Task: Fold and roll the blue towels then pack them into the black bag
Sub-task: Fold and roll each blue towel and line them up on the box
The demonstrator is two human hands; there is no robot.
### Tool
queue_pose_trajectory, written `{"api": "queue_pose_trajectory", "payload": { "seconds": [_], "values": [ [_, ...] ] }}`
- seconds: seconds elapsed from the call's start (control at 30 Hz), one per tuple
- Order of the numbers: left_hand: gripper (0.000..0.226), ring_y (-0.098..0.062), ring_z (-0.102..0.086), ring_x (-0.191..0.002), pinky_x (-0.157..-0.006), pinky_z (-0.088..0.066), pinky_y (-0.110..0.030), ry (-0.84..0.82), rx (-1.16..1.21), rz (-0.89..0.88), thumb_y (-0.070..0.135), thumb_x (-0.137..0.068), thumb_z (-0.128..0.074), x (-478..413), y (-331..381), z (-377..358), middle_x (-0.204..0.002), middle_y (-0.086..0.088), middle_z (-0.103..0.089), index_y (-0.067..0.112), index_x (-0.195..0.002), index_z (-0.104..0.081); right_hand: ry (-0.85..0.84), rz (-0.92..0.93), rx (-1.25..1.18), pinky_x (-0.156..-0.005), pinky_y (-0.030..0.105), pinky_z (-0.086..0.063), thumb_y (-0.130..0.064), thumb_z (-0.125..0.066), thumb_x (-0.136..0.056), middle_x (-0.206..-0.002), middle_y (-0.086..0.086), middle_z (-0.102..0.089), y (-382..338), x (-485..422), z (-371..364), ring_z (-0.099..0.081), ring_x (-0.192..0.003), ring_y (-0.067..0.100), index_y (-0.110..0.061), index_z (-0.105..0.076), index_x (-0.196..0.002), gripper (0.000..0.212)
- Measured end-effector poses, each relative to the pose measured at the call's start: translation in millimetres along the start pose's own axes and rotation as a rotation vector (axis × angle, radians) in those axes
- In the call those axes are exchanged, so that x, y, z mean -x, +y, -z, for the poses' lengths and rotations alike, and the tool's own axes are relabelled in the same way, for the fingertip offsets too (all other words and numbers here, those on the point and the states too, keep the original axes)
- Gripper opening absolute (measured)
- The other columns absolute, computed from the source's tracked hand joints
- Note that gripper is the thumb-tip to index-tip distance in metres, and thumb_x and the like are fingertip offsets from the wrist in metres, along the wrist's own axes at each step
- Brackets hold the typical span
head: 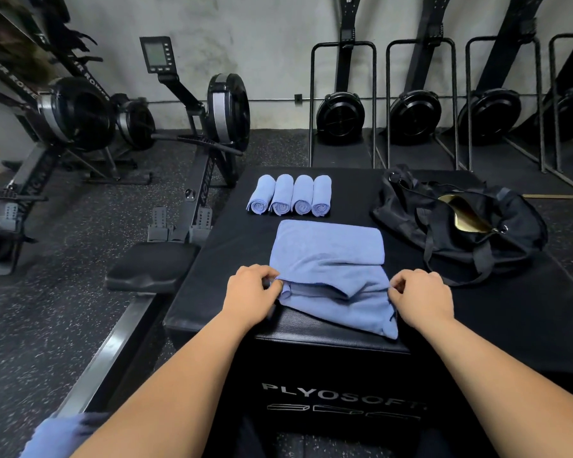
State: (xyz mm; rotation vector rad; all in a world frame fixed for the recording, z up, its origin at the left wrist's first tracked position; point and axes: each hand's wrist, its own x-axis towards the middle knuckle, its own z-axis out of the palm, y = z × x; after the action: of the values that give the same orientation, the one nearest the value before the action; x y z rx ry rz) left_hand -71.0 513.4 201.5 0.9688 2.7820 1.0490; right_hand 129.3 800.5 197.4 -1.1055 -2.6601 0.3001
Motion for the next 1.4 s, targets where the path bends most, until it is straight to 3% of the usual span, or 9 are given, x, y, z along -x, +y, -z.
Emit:
{"api": "queue_pose_trajectory", "payload": {
  "seconds": [0.13, 0.23, 0.37, 0.47, 0.63, 0.93, 1.1, 1.27, 1.4],
  "values": [
    [0.008, -0.013, -0.056, -0.092, -0.09, -0.05, -0.041, 0.029, 0.015, 0.011, 0.035, -0.085, -0.073, -2, 3, -2, -0.087, 0.017, -0.069, 0.034, -0.091, -0.068, 0.162, 0.422, 0.018, -0.071, 0.041, -0.047, -0.022, -0.085, -0.073, -0.103, -0.009, -0.063, -2, 2, -2, -0.053, -0.093, 0.026, -0.032, -0.073, -0.105, 0.035],
    [0.005, -0.009, -0.055, -0.09, -0.088, -0.05, -0.039, 0.05, 0.044, 0.025, 0.035, -0.086, -0.073, -3, 6, -3, -0.082, 0.016, -0.069, 0.033, -0.087, -0.068, 0.057, 0.588, 0.048, -0.073, 0.039, -0.048, -0.045, -0.086, -0.07, -0.106, -0.018, -0.068, -22, 7, 2, -0.056, -0.101, 0.02, -0.038, -0.073, -0.111, 0.044],
    [0.006, -0.005, -0.056, -0.088, -0.087, -0.05, -0.037, 0.055, 0.119, 0.037, 0.034, -0.088, -0.072, -3, 12, -1, -0.08, 0.016, -0.07, 0.033, -0.085, -0.068, 0.021, 0.561, 0.049, -0.075, 0.038, -0.047, -0.041, -0.08, -0.076, -0.098, -0.019, -0.073, -39, 8, -6, -0.06, -0.102, 0.022, -0.038, -0.076, -0.104, 0.028],
    [0.003, -0.006, -0.061, -0.085, -0.084, -0.052, -0.035, 0.062, 0.149, 0.043, 0.031, -0.088, -0.071, -8, 15, 7, -0.079, 0.014, -0.071, 0.032, -0.086, -0.069, 0.063, 0.321, -0.21, -0.07, 0.039, -0.041, -0.028, -0.072, -0.09, -0.073, -0.014, -0.06, -54, 3, -1, -0.058, -0.09, 0.031, -0.029, -0.073, -0.09, 0.001],
    [0.004, -0.003, -0.064, -0.073, -0.08, -0.054, -0.032, 0.061, 0.171, 0.069, 0.028, -0.087, -0.069, -20, 18, 20, -0.072, 0.019, -0.069, 0.032, -0.088, -0.068, -0.061, -0.039, -0.427, -0.087, 0.041, -0.051, -0.045, -0.07, -0.091, -0.089, -0.011, -0.068, -43, -23, 1, -0.062, -0.097, 0.025, -0.043, -0.057, -0.1, 0.015],
    [0.048, -0.008, -0.064, -0.087, -0.086, -0.052, -0.031, -0.024, 0.092, 0.01, 0.07, -0.084, -0.066, 0, 9, -10, -0.093, 0.012, -0.069, 0.039, -0.121, -0.065, -0.083, 0.229, -0.099, -0.087, 0.039, -0.048, -0.056, -0.075, -0.087, -0.096, -0.019, -0.06, -23, -5, -9, -0.053, -0.101, 0.016, -0.045, -0.069, -0.114, 0.03],
    [0.054, -0.013, -0.064, -0.091, -0.084, -0.052, -0.031, -0.132, 0.003, -0.076, 0.061, -0.089, -0.067, 14, 10, -13, -0.1, 0.012, -0.069, 0.037, -0.136, -0.054, -0.07, 0.256, 0.034, -0.085, 0.039, -0.045, -0.053, -0.065, -0.095, -0.111, -0.016, -0.067, -27, 5, -14, -0.052, -0.103, 0.017, -0.041, -0.072, -0.11, 0.02],
    [0.044, -0.004, -0.06, -0.075, -0.069, -0.044, -0.018, -0.12, -0.008, -0.11, 0.059, -0.089, -0.068, 20, 7, -5, -0.079, 0.013, -0.064, 0.04, -0.127, -0.057, -0.043, 0.299, 0.038, -0.082, 0.036, -0.044, -0.051, -0.065, -0.09, -0.089, -0.019, -0.063, -22, 15, -14, -0.049, -0.095, 0.013, -0.039, -0.068, -0.087, 0.013],
    [0.045, -0.009, -0.06, -0.072, -0.074, -0.052, -0.029, -0.206, 0.041, -0.082, 0.059, -0.086, -0.068, 24, 3, 3, -0.077, 0.007, -0.064, 0.045, -0.126, -0.056, -0.102, 0.329, 0.003, -0.079, 0.033, -0.041, -0.056, -0.066, -0.082, -0.081, -0.022, -0.058, -11, 19, -11, -0.046, -0.09, 0.01, -0.035, -0.063, -0.076, 0.022]
  ]
}}
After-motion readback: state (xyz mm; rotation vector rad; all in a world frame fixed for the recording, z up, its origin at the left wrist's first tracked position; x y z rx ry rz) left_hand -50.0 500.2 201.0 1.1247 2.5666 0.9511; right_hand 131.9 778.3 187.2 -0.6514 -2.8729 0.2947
